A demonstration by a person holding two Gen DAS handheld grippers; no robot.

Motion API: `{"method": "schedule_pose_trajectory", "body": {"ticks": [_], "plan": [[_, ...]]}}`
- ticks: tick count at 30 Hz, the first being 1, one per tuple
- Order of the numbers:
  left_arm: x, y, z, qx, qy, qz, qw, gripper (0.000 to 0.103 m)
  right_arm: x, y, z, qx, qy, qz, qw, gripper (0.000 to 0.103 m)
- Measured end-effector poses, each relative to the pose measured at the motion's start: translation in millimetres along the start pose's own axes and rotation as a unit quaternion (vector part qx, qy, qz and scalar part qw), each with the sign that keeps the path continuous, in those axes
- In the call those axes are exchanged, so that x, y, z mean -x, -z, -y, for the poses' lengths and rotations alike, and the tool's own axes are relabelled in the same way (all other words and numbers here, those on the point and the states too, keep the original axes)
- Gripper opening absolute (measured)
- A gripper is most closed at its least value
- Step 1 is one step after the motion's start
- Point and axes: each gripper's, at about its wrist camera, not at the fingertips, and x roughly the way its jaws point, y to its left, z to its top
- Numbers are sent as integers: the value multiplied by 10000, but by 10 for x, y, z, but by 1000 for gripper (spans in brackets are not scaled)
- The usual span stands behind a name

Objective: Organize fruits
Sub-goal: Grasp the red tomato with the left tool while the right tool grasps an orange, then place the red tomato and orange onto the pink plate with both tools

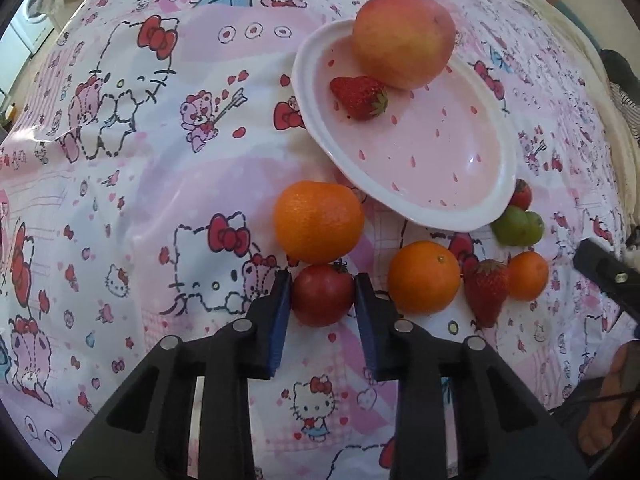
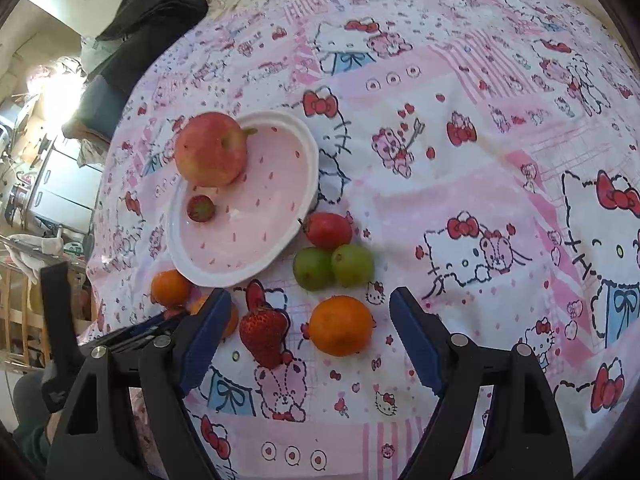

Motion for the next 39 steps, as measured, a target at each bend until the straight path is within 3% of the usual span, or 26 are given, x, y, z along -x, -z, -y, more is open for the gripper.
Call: {"method": "schedule_pose_trajectory", "body": {"ticks": [3, 8, 13, 14, 18, 23, 31, 39], "plan": [[151, 39, -44, 2, 120, 33, 9999, 27, -116, 35, 32, -22, 79, -296, 9995, 80], [467, 84, -97, -14, 243, 315, 9992, 27, -325, 88, 19, 131, 286, -722, 9969, 56], [647, 79, -199, 52, 117, 733, 9972, 27, -449, 134, -58, 445, 653, -835, 9934, 52], [658, 61, -200, 49, 28, 821, 9966, 27, -461, 145, -76, 537, 744, -833, 9923, 46], [661, 51, -210, 21, -94, 990, 9950, 27, -443, 173, -131, 771, 832, -754, 9907, 44], [692, 65, -203, -52, -156, 1115, 9936, 27, -277, 200, -259, 843, 366, -533, 9943, 44], [691, 46, -148, -134, -198, 1273, 9916, 27, 122, 50, -363, 752, -428, 229, 9960, 44], [694, -182, 35, -396, -173, 1370, 9896, 27, 307, -280, -440, 867, -706, 735, 9910, 44]]}}
